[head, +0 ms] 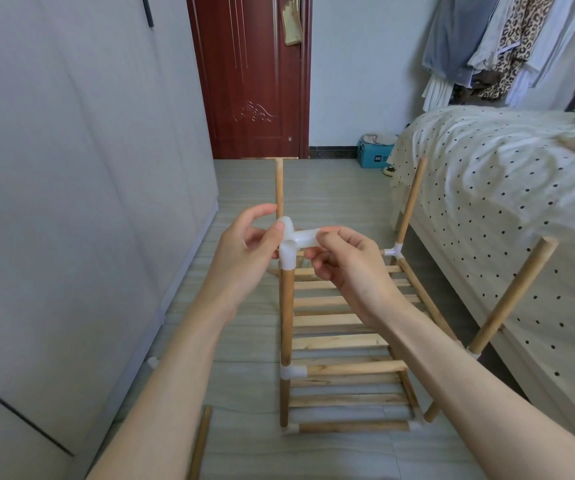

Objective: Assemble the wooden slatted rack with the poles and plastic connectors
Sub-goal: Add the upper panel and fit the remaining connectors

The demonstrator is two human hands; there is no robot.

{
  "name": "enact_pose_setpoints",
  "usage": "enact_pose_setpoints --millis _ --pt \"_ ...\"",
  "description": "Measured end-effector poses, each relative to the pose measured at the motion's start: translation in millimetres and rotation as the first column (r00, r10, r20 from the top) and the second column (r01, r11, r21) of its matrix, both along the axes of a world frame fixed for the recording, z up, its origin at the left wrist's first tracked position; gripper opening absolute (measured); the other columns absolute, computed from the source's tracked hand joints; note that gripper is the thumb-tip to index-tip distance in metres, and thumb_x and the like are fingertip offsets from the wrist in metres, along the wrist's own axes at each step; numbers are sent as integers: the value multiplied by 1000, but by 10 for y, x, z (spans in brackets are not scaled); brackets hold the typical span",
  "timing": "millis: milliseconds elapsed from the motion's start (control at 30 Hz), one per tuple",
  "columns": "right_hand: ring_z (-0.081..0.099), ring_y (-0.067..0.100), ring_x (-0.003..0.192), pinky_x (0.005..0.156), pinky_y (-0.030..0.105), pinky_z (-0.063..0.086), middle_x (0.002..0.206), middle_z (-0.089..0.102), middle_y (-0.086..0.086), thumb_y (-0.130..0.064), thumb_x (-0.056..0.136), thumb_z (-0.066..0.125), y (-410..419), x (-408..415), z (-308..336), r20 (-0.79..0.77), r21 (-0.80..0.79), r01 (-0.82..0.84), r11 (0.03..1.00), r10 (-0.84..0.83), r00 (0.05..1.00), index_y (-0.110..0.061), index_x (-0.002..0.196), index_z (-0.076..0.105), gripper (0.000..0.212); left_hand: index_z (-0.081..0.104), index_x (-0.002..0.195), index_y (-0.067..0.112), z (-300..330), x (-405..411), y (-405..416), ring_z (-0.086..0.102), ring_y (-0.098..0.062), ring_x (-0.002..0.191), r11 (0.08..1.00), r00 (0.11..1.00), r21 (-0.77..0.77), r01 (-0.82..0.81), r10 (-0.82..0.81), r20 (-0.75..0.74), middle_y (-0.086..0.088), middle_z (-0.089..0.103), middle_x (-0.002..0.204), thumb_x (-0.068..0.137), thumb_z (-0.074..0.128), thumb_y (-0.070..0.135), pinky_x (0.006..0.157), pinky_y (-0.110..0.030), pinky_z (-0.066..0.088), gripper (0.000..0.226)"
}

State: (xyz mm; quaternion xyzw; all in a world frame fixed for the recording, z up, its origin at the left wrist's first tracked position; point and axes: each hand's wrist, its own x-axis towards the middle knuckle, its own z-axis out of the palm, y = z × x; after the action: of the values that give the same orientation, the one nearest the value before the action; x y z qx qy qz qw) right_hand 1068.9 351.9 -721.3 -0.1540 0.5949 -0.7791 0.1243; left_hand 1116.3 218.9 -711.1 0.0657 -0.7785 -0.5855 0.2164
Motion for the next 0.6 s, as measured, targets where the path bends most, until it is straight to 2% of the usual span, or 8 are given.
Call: enact_pose_setpoints --millis 67,200,333,467,600 --pt "46 13 54 52 23 35 64 59 6 -6 93 47 -2 -3 -24 -28 45 13 999 -11 1000 -11 79 57 18 50 118 31 -17 -13 14 59 4 68 999 998 44 -19 16 57 6 65 83 93 53 36 65 -15 40 26" --pt "47 10 52 50 20 36 64 58 4 -18 93 54 1 -9 -81 -70 62 5 998 0 998 -10 82 58 14 57 113 24 -50 -42 30 58 -5 71 990 991 138 -24 5 135 5 64 87 90 54 42 62 -19 38 29" --pt "44 8 48 47 17 36 62 58 2 -20 91 59 -8 -11 -145 -107 90 12 996 -2 994 -9 85 57 13 61 106 21 -121 -72 28 57 -10 74 972 983 233 -25 -18 183 3 65 89 89 57 41 70 -26 40 27" --pt "42 8 47 45 16 36 62 56 3 -19 91 58 -27 -1 -178 -123 79 16 997 -6 992 -8 87 57 12 62 102 18 -147 -108 33 63 -16 87 937 975 348 -20 -60 216 -4 66 99 91 57 36 76 -27 48 22" --pt "42 8 48 46 16 36 64 56 3 -22 92 58 -4 1 -186 -133 97 7 995 6 991 -7 90 58 15 61 98 22 -169 -109 41 63 -16 91 928 976 371 16 -96 198 -4 67 101 92 54 37 79 -28 49 17"
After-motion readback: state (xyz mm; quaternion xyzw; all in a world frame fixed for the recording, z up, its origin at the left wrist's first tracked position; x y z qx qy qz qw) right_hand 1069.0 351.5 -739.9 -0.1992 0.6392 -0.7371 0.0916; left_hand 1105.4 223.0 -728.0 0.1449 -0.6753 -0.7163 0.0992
